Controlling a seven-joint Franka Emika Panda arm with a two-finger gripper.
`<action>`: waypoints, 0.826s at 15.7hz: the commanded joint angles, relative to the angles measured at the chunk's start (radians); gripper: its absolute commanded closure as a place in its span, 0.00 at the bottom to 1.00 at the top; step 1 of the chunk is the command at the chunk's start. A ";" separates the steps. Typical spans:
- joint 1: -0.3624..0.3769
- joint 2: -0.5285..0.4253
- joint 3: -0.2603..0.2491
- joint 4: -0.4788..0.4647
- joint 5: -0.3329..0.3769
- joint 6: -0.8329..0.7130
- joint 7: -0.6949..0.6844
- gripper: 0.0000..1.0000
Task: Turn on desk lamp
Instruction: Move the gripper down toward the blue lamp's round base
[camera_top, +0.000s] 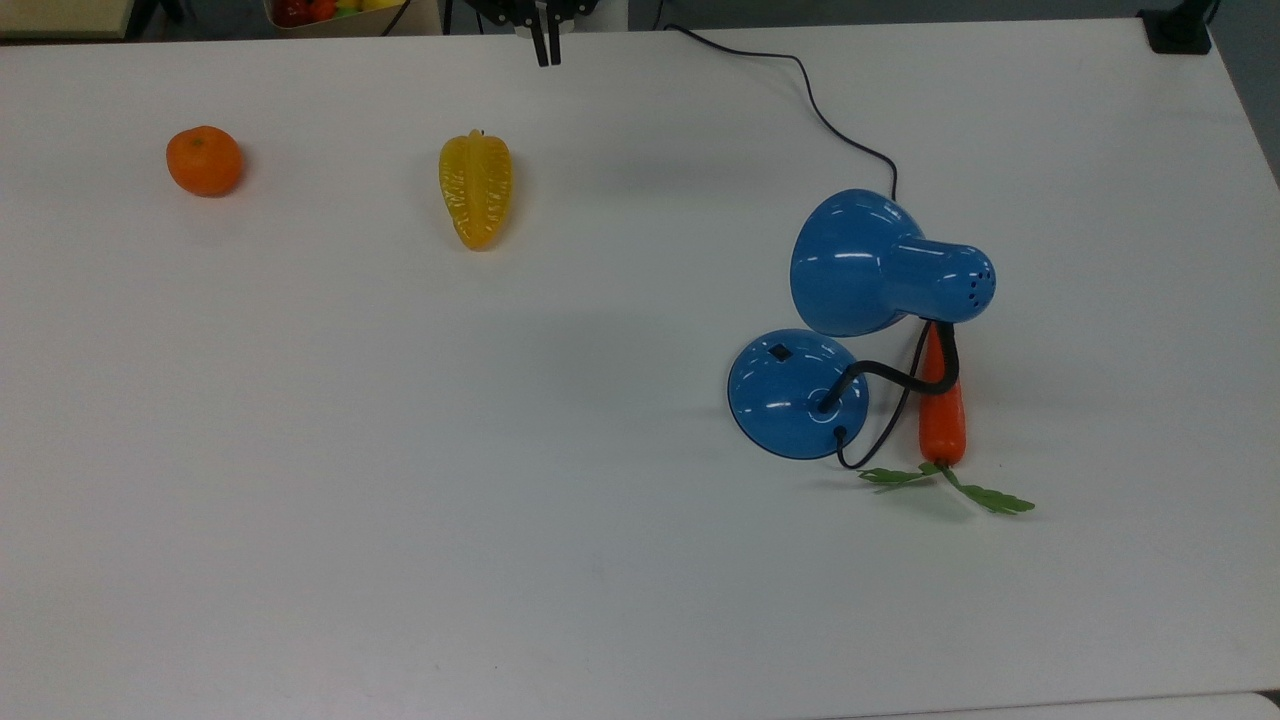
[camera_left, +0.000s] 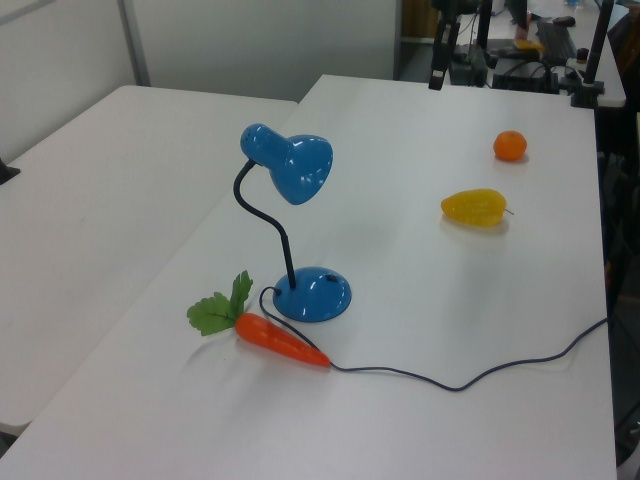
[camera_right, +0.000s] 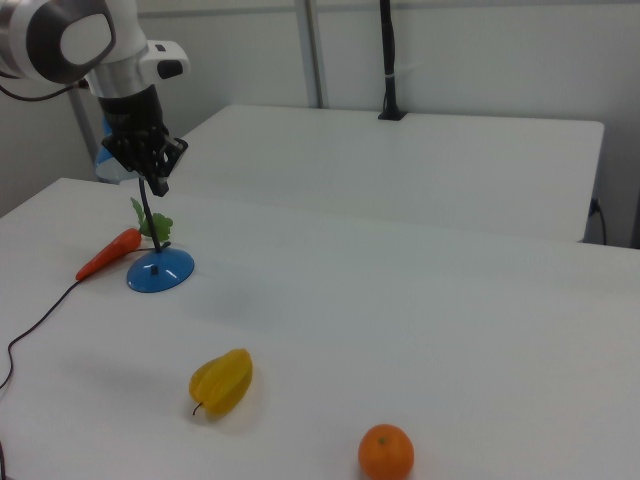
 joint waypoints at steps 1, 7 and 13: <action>0.018 -0.004 -0.012 -0.018 0.009 0.031 -0.026 1.00; 0.029 0.002 -0.009 -0.018 0.013 0.033 -0.023 1.00; 0.036 0.017 0.021 -0.024 0.012 0.031 -0.017 1.00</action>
